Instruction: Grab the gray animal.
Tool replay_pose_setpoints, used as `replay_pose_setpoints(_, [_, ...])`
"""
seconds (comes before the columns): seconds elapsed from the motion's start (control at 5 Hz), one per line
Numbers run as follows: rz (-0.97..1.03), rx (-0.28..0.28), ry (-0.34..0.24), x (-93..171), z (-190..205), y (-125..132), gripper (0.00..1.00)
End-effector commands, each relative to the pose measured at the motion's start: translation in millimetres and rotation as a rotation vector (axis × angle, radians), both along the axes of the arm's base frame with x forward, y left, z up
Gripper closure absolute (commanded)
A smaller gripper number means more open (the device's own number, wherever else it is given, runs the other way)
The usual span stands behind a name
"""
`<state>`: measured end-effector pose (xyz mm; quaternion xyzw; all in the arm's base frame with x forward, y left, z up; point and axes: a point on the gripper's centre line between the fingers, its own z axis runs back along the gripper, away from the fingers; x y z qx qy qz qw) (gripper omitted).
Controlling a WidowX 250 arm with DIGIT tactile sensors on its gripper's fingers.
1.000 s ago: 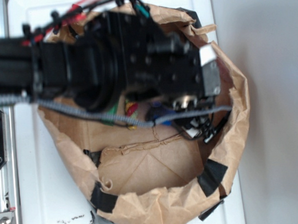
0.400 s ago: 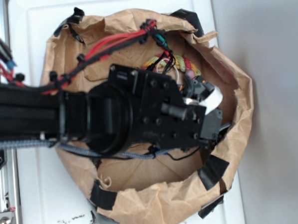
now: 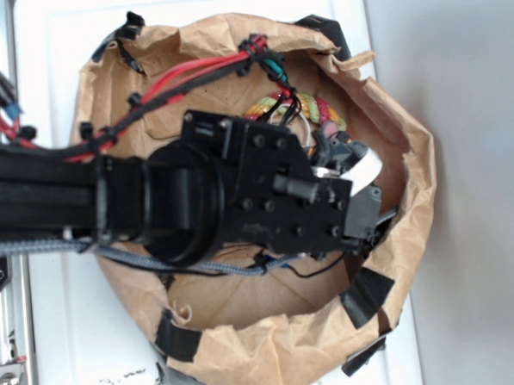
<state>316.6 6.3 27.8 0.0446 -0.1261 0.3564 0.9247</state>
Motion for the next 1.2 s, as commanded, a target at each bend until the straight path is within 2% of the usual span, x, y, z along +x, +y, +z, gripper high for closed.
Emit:
replay_pose_setpoints(0.0, [0.006, -0.076, 0.023, -10.1, 34.2, 15.7, 1.00])
replay_pose_setpoints(0.2, [-0.016, -0.153, 0.040, -22.6, 70.2, 25.0, 1.00])
replay_pose_setpoints(0.4, [-0.042, -0.194, 0.039, -32.8, 88.9, 31.4, 1.00])
replay_pose_setpoints(0.6, [-0.076, -0.215, 0.030, -39.2, 96.0, 34.7, 1.00])
replay_pose_setpoints(0.8, [-0.074, -0.210, 0.010, -38.7, 94.5, 35.1, 1.00])
replay_pose_setpoints(1.0, [-0.079, -0.199, 0.026, -25.5, 75.2, 35.3, 0.00])
